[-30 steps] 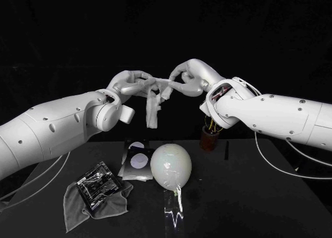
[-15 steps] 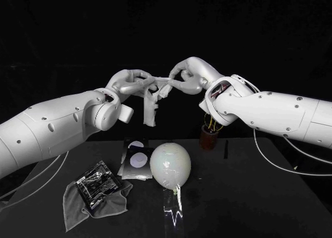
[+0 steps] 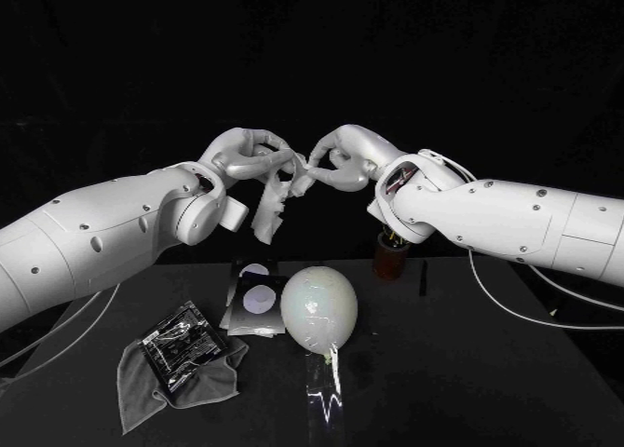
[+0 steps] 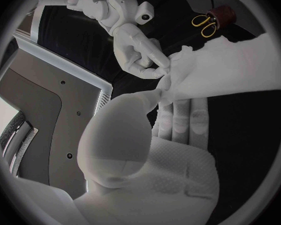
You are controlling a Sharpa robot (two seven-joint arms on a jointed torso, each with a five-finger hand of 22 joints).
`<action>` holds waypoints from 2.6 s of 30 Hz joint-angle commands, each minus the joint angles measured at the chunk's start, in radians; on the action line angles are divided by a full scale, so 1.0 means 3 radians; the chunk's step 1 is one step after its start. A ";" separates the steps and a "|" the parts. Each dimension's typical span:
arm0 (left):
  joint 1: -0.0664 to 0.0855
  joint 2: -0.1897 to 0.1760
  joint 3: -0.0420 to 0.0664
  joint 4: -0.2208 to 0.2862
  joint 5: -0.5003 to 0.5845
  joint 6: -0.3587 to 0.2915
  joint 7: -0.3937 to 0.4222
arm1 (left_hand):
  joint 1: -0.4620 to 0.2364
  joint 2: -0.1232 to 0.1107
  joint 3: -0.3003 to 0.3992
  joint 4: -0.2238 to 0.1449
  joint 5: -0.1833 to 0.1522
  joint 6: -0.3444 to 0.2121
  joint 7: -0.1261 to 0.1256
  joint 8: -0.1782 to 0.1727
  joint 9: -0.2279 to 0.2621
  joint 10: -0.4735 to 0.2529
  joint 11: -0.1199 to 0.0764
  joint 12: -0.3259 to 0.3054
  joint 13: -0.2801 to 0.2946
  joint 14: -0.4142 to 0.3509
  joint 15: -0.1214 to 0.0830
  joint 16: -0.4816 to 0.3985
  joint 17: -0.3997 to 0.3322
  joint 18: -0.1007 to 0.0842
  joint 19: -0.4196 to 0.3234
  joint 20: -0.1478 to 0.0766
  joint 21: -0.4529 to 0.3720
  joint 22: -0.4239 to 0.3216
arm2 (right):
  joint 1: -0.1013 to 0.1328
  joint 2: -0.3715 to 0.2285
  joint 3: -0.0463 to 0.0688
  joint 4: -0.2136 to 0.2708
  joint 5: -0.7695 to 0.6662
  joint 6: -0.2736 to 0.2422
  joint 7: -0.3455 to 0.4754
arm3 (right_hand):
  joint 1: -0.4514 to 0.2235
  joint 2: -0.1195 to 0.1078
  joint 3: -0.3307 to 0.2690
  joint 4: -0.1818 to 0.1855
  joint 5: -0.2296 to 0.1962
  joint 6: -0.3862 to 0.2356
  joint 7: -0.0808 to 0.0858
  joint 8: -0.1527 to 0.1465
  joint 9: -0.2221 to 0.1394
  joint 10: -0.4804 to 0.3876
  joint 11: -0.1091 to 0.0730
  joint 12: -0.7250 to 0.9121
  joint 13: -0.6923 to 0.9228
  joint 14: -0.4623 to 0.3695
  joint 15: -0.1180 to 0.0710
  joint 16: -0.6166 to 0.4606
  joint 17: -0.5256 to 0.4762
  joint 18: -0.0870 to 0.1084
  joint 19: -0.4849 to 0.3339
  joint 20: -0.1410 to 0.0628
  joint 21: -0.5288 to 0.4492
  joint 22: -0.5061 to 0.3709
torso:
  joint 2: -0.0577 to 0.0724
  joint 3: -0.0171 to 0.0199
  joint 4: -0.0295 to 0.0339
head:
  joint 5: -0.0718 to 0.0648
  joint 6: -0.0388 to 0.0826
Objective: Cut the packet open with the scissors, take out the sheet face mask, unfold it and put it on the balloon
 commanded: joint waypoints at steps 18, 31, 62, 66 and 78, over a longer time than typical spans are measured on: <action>0.0036 0.0004 -0.0003 -0.0035 -0.0866 0.0111 -0.0108 | 0.0070 -0.0137 -0.0223 -0.0205 0.0009 0.0477 -0.0016 -0.0363 -0.0369 0.0128 -0.0010 -0.0067 0.0016 -0.0122 0.0002 0.0474 0.0399 -0.0050 -0.0647 0.0098 -0.0134 -0.0007 | -0.0157 -0.0036 -0.0006 -0.0057 0.0349 -0.0337 0.0020 | 0.0037 0.0000 0.0022 0.0004 0.0008 0.0013 0.0002 0.0013 0.0013 0.0361 -0.0013 0.0011 0.0876 0.0360 -0.0021 0.0023 0.0878 -0.0021 0.0375 -0.0007 0.0021 0.0877 | 0.0001 -0.0001 0.0006 | -0.0003 -0.0028; 0.0034 -0.0001 -0.0034 -0.0052 -0.0650 -0.0176 -0.0071 | 0.0104 -0.0099 -0.0485 -0.0370 0.0016 0.0914 0.0015 -0.0860 -0.0723 -0.0014 0.0057 -0.0116 0.0041 -0.1475 0.0171 0.0665 0.0540 -0.0165 -0.1148 0.0150 0.0178 0.0266 | -0.0110 -0.0140 0.0019 0.0115 0.0571 -0.0182 0.0169 | 0.0039 0.0000 0.0024 0.0006 0.0008 0.0011 0.0003 0.0012 0.0013 0.0361 -0.0012 0.0011 0.0876 0.0360 -0.0021 0.0023 0.0878 -0.0021 0.0375 -0.0007 0.0021 0.0877 | -0.0002 -0.0001 -0.0004 | 0.0000 -0.0026; 0.0032 -0.0046 -0.0051 0.0001 -0.0058 -0.0143 -0.0044 | 0.0072 -0.0082 -0.0489 -0.0357 0.0009 0.0937 -0.0004 -0.0963 -0.0624 -0.0056 0.0035 0.0067 0.0162 -0.0937 0.0132 0.0069 0.0142 -0.0078 -0.1175 0.0186 0.0381 0.0393 | -0.0082 -0.0138 0.0038 0.0150 0.0234 -0.0387 0.0090 | 0.0046 -0.0003 0.0027 0.0008 0.0008 0.0007 0.0004 0.0012 0.0013 0.0361 -0.0011 0.0011 0.0876 0.0360 -0.0020 0.0023 0.0878 -0.0021 0.0375 -0.0007 0.0021 0.0877 | 0.0001 -0.0001 -0.0001 | 0.0004 -0.0015; 0.0029 -0.0051 -0.0060 0.0007 -0.0006 -0.0175 -0.0017 | 0.0056 -0.0060 -0.0469 -0.0317 0.0005 0.0924 0.0057 -0.0967 -0.0602 -0.0396 0.0173 -0.0042 0.0130 -0.2005 0.0391 0.0048 0.0259 -0.0262 -0.1781 0.0374 0.0102 0.0290 | -0.0041 -0.0131 0.0057 0.0132 0.0218 -0.0448 0.0150 | 0.0047 -0.0004 0.0028 0.0007 0.0008 0.0007 0.0004 0.0012 0.0013 0.0361 -0.0011 0.0011 0.0876 0.0360 -0.0020 0.0023 0.0878 -0.0021 0.0375 -0.0007 0.0021 0.0877 | 0.0001 -0.0002 -0.0002 | -0.0013 -0.0014; 0.0011 -0.0042 -0.0087 0.0061 0.0261 -0.0119 -0.0005 | 0.0075 -0.0012 -0.0376 -0.0265 0.0013 0.0766 0.0051 -0.0914 -0.0490 -0.0180 0.0090 0.0141 0.0213 -0.1316 0.0206 0.0102 0.0136 0.0021 -0.1386 0.0355 0.0168 0.0275 | 0.0058 -0.0094 0.0066 0.0130 -0.0195 -0.0069 0.0178 | 0.0053 -0.0007 0.0030 0.0004 0.0008 0.0007 0.0003 0.0013 0.0014 0.0361 -0.0011 0.0011 0.0876 0.0360 -0.0020 0.0023 0.0878 -0.0021 0.0375 -0.0007 0.0021 0.0877 | 0.0003 -0.0001 0.0006 | -0.0021 -0.0009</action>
